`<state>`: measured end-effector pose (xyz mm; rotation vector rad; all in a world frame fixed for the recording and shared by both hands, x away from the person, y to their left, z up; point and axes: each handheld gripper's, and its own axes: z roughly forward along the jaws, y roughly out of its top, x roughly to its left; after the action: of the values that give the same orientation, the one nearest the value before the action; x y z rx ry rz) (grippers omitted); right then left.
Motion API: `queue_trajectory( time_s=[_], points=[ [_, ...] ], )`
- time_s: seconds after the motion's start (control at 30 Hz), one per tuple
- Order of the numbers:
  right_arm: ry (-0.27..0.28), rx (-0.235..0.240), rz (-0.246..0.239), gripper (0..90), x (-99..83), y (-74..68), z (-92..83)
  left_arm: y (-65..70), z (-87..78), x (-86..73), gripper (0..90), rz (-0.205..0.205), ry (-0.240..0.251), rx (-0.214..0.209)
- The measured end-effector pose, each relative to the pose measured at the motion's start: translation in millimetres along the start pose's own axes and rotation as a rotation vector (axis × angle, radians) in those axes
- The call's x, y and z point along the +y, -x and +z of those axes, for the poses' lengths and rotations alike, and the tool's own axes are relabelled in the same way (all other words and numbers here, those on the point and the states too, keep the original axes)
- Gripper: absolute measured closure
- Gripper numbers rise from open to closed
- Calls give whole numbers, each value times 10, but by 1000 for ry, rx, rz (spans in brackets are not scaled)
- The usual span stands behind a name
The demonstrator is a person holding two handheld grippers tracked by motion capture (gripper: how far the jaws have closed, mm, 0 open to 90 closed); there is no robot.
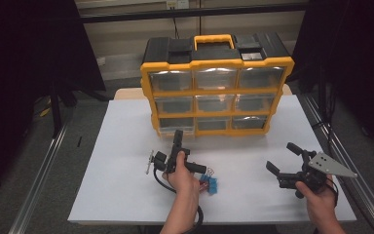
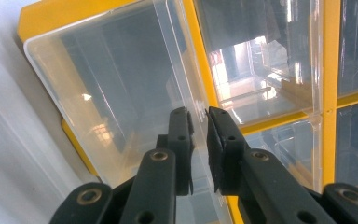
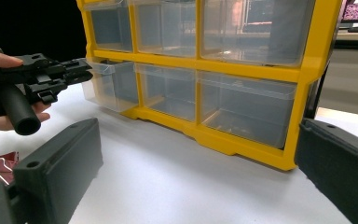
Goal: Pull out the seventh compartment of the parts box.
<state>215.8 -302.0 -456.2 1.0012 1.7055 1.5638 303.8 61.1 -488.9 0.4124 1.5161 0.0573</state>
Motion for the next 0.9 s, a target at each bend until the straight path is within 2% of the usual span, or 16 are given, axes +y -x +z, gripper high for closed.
queue_trajectory(
  time_s=[0.07, 0.1, 0.13, 0.17, 0.27, 0.33, 0.4, 0.43, 0.47, 0.53, 0.6, 0.73, 0.8, 0.9],
  points=[
    [1, 2, 1, 3, 1, 0, 0, 7, 3, -3, 803, -14, 11, -7],
    [2, 4, 2, 3, 1, -1, 1, 37, 8, -9, 803, -57, 25, -9],
    [1, 3, 1, 3, 0, -1, 0, 6, -4, -6, 803, -15, 7, -8],
    [2, 3, 0, 3, 0, -3, 2, 18, 1, -8, 804, -30, 19, -13],
    [1, 3, -2, 3, 1, -3, 2, 22, -3, -10, 806, -38, 23, -6],
    [1, 3, -3, 3, 1, -2, 3, 6, -24, -11, 806, -18, 7, -8],
    [2, 4, -2, 3, 1, -3, 4, 9, -28, -9, 807, -16, 6, 0],
    [2, 4, -2, 3, 1, -3, 4, 6, -32, -12, 806, -18, 9, -10],
    [1, 2, -4, 3, 1, -3, 2, 13, -36, -10, 807, -20, 2, 5],
    [2, 2, -3, 3, 1, -3, 2, -1, -45, -8, 807, -7, 1, -5],
    [2, 2, -4, 3, 0, -4, 5, 9, -40, -11, 807, -19, 18, -11],
    [1, 2, -4, 3, 0, -5, 5, 10, -53, -10, 807, -20, 16, -16],
    [0, 5, -6, 3, 1, -4, 4, -2, -64, -10, 807, -1, 5, -8],
    [2, 4, -3, 3, 0, -7, 8, -3, -71, -8, 806, 0, 3, -9]
  ],
)
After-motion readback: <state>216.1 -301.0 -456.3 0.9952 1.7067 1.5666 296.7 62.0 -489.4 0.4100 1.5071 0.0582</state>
